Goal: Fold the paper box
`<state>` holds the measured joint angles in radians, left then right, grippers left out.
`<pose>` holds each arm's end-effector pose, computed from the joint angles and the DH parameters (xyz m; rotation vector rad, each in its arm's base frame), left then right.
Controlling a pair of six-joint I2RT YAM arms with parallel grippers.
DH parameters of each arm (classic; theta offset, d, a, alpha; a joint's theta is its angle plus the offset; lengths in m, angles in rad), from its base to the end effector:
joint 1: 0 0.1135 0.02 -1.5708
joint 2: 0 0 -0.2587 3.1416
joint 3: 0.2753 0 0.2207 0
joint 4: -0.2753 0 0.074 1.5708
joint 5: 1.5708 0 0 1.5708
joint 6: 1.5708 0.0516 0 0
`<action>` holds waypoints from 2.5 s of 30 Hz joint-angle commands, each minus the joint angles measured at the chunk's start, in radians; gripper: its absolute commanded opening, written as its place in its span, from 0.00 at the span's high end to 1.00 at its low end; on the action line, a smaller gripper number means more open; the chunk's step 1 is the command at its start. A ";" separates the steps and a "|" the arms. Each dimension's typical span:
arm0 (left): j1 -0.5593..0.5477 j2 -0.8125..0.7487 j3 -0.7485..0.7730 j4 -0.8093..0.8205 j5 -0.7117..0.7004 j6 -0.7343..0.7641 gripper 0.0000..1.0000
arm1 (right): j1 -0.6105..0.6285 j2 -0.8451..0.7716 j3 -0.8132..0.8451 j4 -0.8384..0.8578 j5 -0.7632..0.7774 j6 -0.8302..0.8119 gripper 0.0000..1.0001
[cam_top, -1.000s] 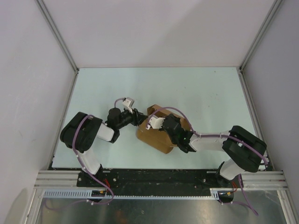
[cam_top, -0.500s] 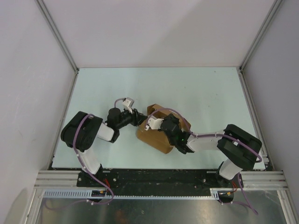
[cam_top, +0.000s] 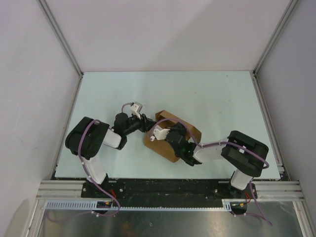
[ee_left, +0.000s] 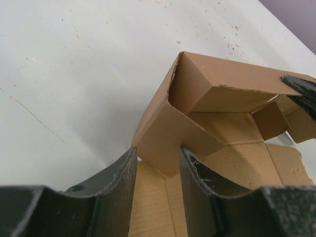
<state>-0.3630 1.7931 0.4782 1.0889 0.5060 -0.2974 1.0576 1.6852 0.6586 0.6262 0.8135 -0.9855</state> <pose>0.2762 -0.1317 0.1489 0.4356 1.8129 -0.9181 0.1857 0.2531 0.1772 -1.2927 1.4058 -0.7467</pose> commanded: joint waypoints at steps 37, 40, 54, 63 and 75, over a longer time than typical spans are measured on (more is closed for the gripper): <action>-0.108 0.040 0.112 -0.014 -0.110 0.030 0.37 | 0.041 -0.042 -0.002 -0.141 -0.155 0.173 1.00; -0.123 0.046 0.114 -0.014 -0.152 0.026 0.38 | 0.042 -0.039 -0.002 -0.140 -0.155 0.174 1.00; -0.140 -0.020 0.037 -0.011 -0.303 0.024 0.38 | 0.041 -0.025 -0.002 -0.123 -0.123 0.173 1.00; -0.120 -0.046 0.017 -0.011 -0.273 0.040 0.37 | 0.041 -0.036 -0.002 -0.132 -0.128 0.177 1.00; -0.073 -0.055 0.014 -0.011 -0.209 0.034 0.36 | 0.044 -0.036 -0.002 -0.134 -0.123 0.174 0.99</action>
<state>-0.4446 1.7760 0.4953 1.0447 0.2646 -0.2787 1.0794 1.6413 0.6590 0.5480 0.7731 -0.8822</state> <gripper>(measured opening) 0.641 0.018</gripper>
